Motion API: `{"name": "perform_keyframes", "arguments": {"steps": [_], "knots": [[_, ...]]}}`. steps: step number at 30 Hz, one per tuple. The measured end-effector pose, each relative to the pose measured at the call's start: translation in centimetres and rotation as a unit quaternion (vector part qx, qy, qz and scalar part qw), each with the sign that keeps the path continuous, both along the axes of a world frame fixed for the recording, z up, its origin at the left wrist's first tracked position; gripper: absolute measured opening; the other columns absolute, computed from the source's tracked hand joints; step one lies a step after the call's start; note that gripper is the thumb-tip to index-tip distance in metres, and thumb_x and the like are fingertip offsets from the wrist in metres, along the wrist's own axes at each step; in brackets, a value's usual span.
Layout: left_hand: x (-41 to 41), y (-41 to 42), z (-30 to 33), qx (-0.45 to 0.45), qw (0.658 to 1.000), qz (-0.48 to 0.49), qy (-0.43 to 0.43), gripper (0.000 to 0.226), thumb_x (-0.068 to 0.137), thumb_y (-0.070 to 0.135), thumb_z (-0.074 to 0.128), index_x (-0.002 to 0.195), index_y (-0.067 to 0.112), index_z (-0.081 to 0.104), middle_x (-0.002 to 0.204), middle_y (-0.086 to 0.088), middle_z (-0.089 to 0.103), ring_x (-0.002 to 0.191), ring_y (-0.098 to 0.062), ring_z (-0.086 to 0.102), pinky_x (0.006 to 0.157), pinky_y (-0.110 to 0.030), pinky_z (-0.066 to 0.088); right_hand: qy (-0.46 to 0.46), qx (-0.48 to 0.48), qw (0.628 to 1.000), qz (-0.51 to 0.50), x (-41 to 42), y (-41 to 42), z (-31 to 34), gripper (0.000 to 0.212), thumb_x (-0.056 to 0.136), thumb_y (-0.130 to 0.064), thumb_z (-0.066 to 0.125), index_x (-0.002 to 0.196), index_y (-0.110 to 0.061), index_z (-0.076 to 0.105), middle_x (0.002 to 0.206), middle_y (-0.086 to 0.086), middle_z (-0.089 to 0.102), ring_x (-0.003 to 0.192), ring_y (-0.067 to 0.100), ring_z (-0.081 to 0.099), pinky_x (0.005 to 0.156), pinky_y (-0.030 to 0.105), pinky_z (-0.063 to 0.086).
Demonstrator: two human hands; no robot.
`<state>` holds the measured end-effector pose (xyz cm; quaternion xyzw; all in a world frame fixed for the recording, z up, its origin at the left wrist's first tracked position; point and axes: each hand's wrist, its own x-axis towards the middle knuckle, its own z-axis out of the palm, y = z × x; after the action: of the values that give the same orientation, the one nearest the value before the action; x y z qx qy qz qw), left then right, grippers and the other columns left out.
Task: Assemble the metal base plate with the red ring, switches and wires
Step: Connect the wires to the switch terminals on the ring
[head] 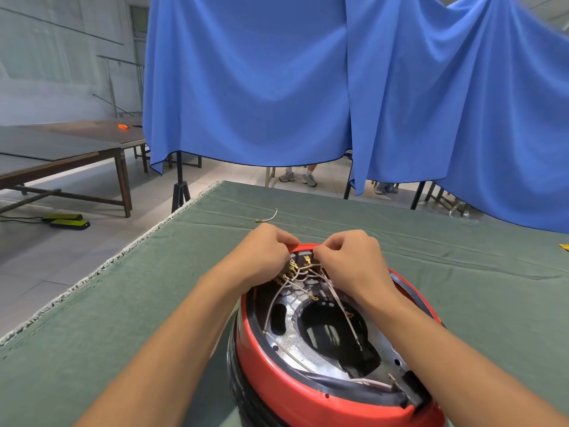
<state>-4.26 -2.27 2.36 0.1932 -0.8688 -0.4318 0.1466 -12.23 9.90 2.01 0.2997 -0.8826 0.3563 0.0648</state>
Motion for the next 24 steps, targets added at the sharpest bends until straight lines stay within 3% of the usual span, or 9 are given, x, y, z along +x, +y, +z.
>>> {"name": "perform_keyframes", "arguments": {"steps": [3, 7, 10, 14, 21, 24], "knots": [[0.4, -0.1, -0.3, -0.008, 1.0, -0.014, 0.008, 0.041, 0.091, 0.0, 0.045, 0.124, 0.016, 0.062, 0.11, -0.001, 0.067, 0.081, -0.011, 0.058, 0.067, -0.02, 0.042, -0.003, -0.022, 1.0, 0.004, -0.1, 0.4, 0.1, 0.017, 0.08, -0.019, 0.057, 0.066, -0.019, 0.068, 0.066, -0.009, 0.065, 0.071, 0.012, 0.06, 0.059, 0.028, 0.048], [0.4, 0.0, -0.5, -0.019, 1.0, -0.017, 0.017, 0.037, 0.093, 0.002, 0.044, 0.125, 0.015, 0.059, 0.12, 0.0, 0.063, 0.103, -0.012, 0.056, 0.086, -0.022, 0.04, 0.019, -0.027, 0.999, 0.019, 0.0, 0.7, 0.1, 0.013, 0.079, -0.019, 0.059, 0.071, -0.025, 0.067, 0.069, -0.012, 0.063, 0.072, 0.009, 0.058, 0.061, 0.027, 0.045], [0.3, -0.1, -0.7, -0.003, 1.0, -0.007, 0.026, 0.031, 0.093, 0.003, 0.046, 0.118, 0.014, 0.062, 0.11, 0.0, 0.065, 0.095, -0.012, 0.059, 0.078, -0.022, 0.042, 0.034, -0.003, 0.998, 0.045, 0.3, 0.7, 0.0, 0.013, 0.078, -0.021, 0.06, 0.071, -0.029, 0.067, 0.076, -0.009, 0.062, 0.078, 0.011, 0.058, 0.067, 0.028, 0.046], [0.1, -0.4, -1.0, 0.016, 1.0, 0.015, 0.019, 0.02, 0.09, 0.006, 0.05, 0.101, 0.013, 0.065, 0.076, 0.0, 0.062, 0.061, -0.009, 0.051, 0.059, -0.026, 0.038, 0.071, 0.025, 0.995, 0.072, 0.7, 0.5, 0.0, 0.012, 0.081, -0.026, 0.061, 0.073, -0.03, 0.07, 0.075, -0.011, 0.05, 0.085, 0.015, 0.051, 0.069, 0.028, 0.038], [0.1, -0.3, -1.0, 0.016, 1.0, 0.011, 0.023, 0.019, 0.09, 0.006, 0.051, 0.098, 0.013, 0.066, 0.076, -0.003, 0.062, 0.063, -0.013, 0.051, 0.065, -0.026, 0.04, 0.095, 0.077, 0.987, 0.107, 1.5, -0.2, -0.1, 0.019, 0.084, -0.041, 0.064, 0.078, -0.027, 0.075, 0.066, -0.012, 0.046, 0.089, 0.018, 0.046, 0.072, 0.031, 0.035], [0.1, -0.3, -0.9, 0.014, 1.0, 0.008, 0.026, 0.019, 0.092, 0.007, 0.05, 0.1, 0.013, 0.066, 0.074, -0.001, 0.061, 0.059, -0.01, 0.049, 0.058, -0.026, 0.038, 0.07, 0.075, 0.989, 0.111, 1.4, -0.3, -0.1, 0.018, 0.081, -0.038, 0.069, 0.069, -0.025, 0.071, 0.067, -0.008, 0.057, 0.09, 0.021, 0.052, 0.071, 0.031, 0.039]]}}
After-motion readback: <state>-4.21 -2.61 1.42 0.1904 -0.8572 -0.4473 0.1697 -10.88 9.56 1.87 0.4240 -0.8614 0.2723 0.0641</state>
